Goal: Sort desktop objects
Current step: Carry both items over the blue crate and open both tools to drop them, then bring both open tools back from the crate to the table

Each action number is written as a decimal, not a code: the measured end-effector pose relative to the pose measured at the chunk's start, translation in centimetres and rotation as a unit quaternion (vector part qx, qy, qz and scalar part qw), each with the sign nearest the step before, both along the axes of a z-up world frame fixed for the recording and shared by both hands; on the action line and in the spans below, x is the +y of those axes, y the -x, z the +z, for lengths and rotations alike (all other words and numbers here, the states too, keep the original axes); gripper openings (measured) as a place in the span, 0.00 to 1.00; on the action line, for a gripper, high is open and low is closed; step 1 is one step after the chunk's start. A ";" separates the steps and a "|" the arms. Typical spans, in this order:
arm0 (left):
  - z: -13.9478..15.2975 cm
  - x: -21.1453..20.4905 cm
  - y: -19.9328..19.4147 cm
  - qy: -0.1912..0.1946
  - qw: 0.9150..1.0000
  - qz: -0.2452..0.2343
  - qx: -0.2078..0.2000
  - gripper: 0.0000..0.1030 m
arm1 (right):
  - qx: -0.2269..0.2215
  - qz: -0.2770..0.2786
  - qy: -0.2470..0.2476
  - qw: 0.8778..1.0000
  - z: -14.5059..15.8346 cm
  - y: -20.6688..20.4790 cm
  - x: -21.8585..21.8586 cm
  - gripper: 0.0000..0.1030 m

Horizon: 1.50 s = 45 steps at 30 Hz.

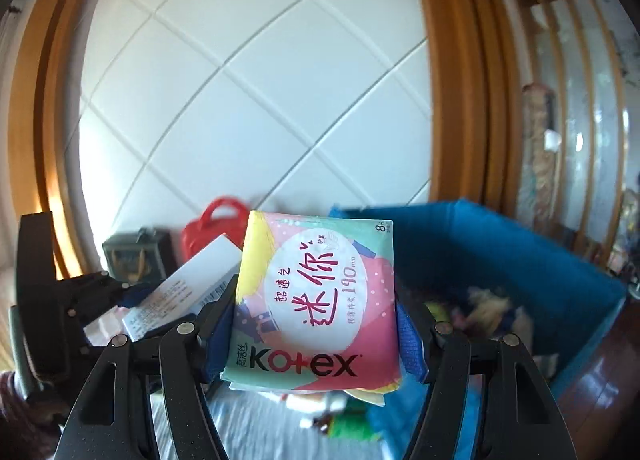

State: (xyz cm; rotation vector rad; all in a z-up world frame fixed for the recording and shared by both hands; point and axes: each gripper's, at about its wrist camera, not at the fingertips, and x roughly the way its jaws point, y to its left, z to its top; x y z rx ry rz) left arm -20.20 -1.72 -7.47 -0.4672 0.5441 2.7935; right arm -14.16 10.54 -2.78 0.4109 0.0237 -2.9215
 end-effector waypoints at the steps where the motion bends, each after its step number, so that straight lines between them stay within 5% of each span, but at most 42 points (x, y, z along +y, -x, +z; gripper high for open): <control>1: 0.9 1.5 0.8 0.000 1.000 0.002 0.009 0.39 | 0.013 -0.010 0.003 1.000 1.0 -0.3 1.2 0.65; 9: 5.7 12.7 7.8 -0.008 0.999 -0.005 0.034 0.39 | 0.030 -0.068 -0.005 0.997 5.5 2.1 12.6 0.66; 19: 8.2 21.6 13.4 0.020 1.000 0.003 0.021 0.39 | -0.026 -0.094 0.022 0.995 4.8 11.0 23.0 0.66; 22: 8.2 22.5 14.9 0.029 0.999 0.014 0.015 0.42 | -0.040 -0.099 0.039 0.993 4.0 13.2 24.8 0.66; 24: 8.6 22.9 15.7 0.028 0.999 0.025 0.013 0.69 | -0.048 -0.107 0.051 0.992 3.7 14.6 26.1 0.71; 25: 8.8 23.0 16.1 0.024 0.999 0.037 0.017 0.97 | -0.055 -0.110 0.058 0.991 3.6 15.4 26.6 0.81; 26: 9.0 23.0 16.2 0.022 0.998 0.045 0.025 1.00 | -0.059 -0.110 0.064 0.990 3.6 15.9 27.0 0.87; 45: 9.9 20.1 12.4 -0.010 0.996 0.082 0.034 1.00 | -0.019 -0.056 0.048 0.997 3.8 12.6 24.2 0.95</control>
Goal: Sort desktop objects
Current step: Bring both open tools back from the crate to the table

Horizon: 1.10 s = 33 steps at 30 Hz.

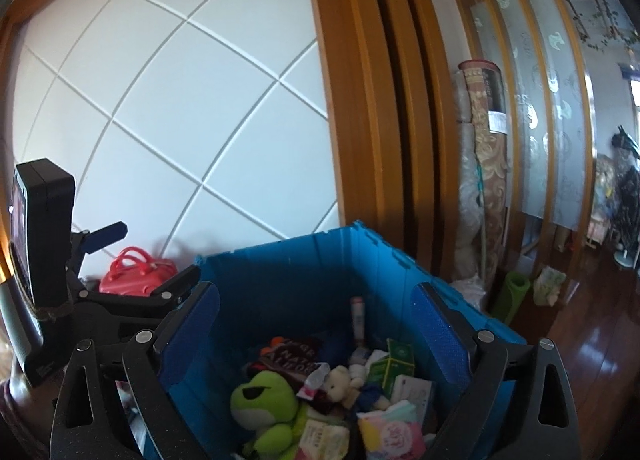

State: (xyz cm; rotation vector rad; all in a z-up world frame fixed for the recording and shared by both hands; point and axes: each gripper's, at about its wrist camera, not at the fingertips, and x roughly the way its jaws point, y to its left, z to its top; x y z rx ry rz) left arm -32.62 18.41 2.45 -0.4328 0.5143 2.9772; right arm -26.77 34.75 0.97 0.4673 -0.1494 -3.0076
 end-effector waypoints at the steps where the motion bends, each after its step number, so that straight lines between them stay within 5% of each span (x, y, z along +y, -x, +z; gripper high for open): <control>1: 0.0 -0.5 -0.5 -0.005 1.000 0.003 0.002 1.00 | 0.001 0.003 0.001 1.000 -0.1 -0.3 -0.3 0.95; 12: -0.8 -8.7 -5.4 -0.025 0.998 0.060 0.024 1.00 | 0.015 0.048 0.002 0.999 0.5 -2.2 -6.4 0.98; 20: -5.2 -20.9 -10.7 -0.047 0.990 0.130 0.017 1.00 | -0.001 0.096 0.001 0.995 -1.5 -2.5 -14.7 0.98; 27: -9.7 -34.0 -13.8 -0.037 0.977 0.210 -0.019 1.00 | -0.028 0.136 0.000 0.990 -4.7 -1.3 -24.6 0.98; 33: -15.8 -43.9 -15.6 -0.033 0.956 0.284 -0.072 1.00 | -0.060 0.167 -0.015 0.984 -9.9 -0.2 -31.8 0.98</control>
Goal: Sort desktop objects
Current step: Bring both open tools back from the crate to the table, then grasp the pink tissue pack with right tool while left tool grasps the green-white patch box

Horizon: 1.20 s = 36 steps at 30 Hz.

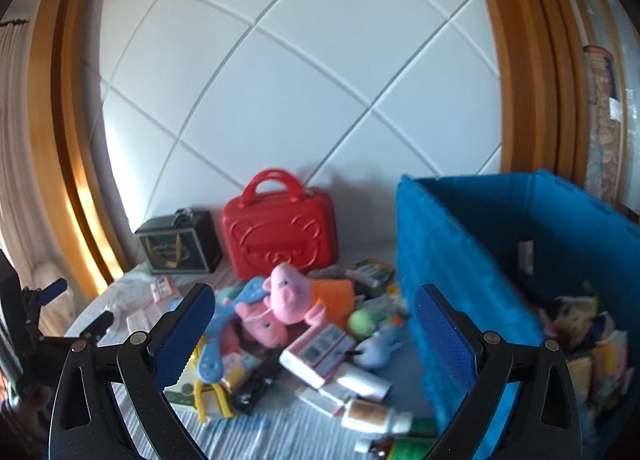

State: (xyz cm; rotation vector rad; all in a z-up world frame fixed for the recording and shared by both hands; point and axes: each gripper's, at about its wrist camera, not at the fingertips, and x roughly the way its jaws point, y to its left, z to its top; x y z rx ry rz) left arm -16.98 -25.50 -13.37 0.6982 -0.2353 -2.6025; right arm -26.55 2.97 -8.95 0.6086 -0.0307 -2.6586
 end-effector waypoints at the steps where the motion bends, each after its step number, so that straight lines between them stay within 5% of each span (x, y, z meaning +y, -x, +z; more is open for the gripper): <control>1: -1.0 -1.0 -0.3 -0.005 1.000 0.006 -0.008 1.00 | -0.006 0.006 -0.004 1.000 -1.0 0.3 -0.9 0.98; 6: -4.1 -4.4 -1.1 -0.026 0.998 0.045 -0.028 1.00 | -0.059 0.028 -0.032 0.997 -5.2 3.2 -4.4 0.98; 11: -5.0 -6.9 -1.0 -0.038 0.995 0.086 -0.037 1.00 | -0.064 0.133 -0.070 0.987 -8.2 4.8 -10.6 0.98; 15: -5.8 -9.0 -2.2 -0.039 0.991 0.123 -0.040 1.00 | -0.086 0.235 -0.091 0.964 -10.5 5.7 -17.5 0.98; 20: -7.7 -12.2 -3.2 -0.067 0.983 0.160 -0.053 1.00 | -0.091 0.374 -0.153 0.910 -14.6 4.3 -29.1 0.98; 25: -11.5 -13.4 -2.9 -0.102 0.978 0.161 -0.084 1.00 | -0.085 0.393 -0.206 0.892 -19.2 5.1 -37.6 0.98; 29: -14.1 -13.9 -2.6 -0.128 0.974 0.160 -0.101 1.00 | -0.145 0.409 -0.215 0.875 -22.8 6.9 -41.2 0.97; 30: -14.5 -14.1 -2.6 -0.135 0.973 0.159 -0.103 1.00 | -0.141 0.405 -0.217 0.877 -23.3 7.4 -41.9 0.92; 33: -15.5 -14.4 -2.2 -0.151 0.970 0.159 -0.106 1.00 | -0.187 0.412 -0.208 0.867 -24.5 9.3 -43.2 0.46; 36: -16.4 -13.5 -0.9 -0.165 0.970 0.137 -0.113 1.00 | -0.183 0.410 -0.188 0.874 -22.6 10.6 -42.4 0.46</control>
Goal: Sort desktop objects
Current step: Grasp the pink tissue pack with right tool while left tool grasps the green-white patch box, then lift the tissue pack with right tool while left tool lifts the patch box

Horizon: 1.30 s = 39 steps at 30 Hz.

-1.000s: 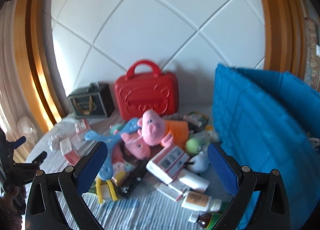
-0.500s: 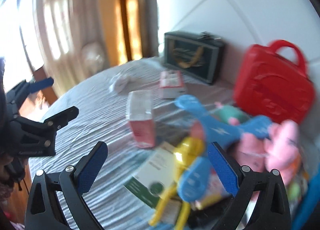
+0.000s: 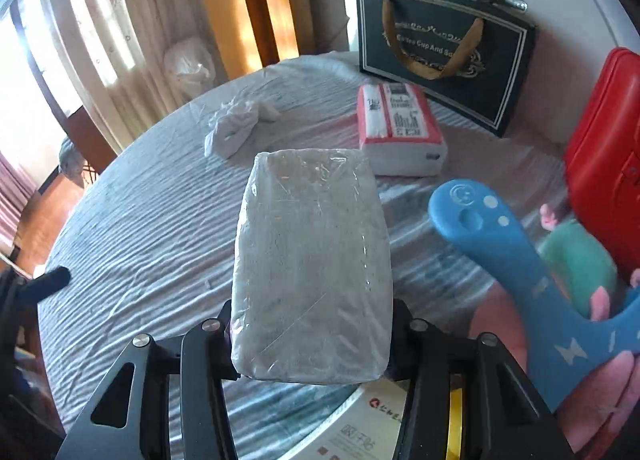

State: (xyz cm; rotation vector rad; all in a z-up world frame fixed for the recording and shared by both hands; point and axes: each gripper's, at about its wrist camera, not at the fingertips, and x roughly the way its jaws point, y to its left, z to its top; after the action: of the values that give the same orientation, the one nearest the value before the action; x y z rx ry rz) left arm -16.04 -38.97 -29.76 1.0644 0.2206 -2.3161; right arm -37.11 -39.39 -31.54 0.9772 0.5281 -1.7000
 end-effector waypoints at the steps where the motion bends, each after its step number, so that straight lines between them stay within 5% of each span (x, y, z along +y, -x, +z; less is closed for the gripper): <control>1: -0.3 0.7 0.7 -0.007 1.000 -0.013 -0.001 1.00 | 0.005 -0.005 0.014 1.000 1.2 0.3 0.8 0.46; 9: -2.8 7.6 5.9 -0.024 0.992 -0.123 -0.030 1.00 | 0.043 -0.096 0.100 0.989 9.3 3.6 10.1 0.47; 17: -4.9 9.0 9.6 -0.056 0.985 -0.156 -0.050 1.00 | 0.028 -0.130 0.123 0.984 10.6 4.1 15.1 0.47; 21: -7.5 8.3 11.4 -0.059 0.982 -0.151 -0.101 1.00 | 0.023 -0.141 0.126 0.982 10.8 4.5 16.0 0.47; 24: -7.2 6.9 10.5 -0.041 0.987 -0.130 -0.088 1.00 | 0.022 -0.147 0.128 0.981 11.0 4.7 16.2 0.47; 26: -7.1 6.3 9.7 -0.046 0.985 -0.142 -0.081 0.84 | 0.024 -0.147 0.128 0.981 11.1 4.8 16.3 0.47; 29: -7.0 6.2 9.2 -0.027 0.985 -0.153 -0.078 0.79 | 0.019 -0.150 0.133 0.979 10.8 5.0 16.3 0.47; 39: -2.4 6.5 5.3 0.018 0.987 -0.158 -0.038 0.73 | 0.040 -0.161 0.142 0.976 11.8 2.1 17.6 0.47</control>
State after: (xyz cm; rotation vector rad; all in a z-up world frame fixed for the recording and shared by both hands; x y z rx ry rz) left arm -21.38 -32.48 -32.13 1.2414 -0.0223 -2.5385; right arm -39.21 -21.82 -19.70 0.8193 0.1715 -2.0454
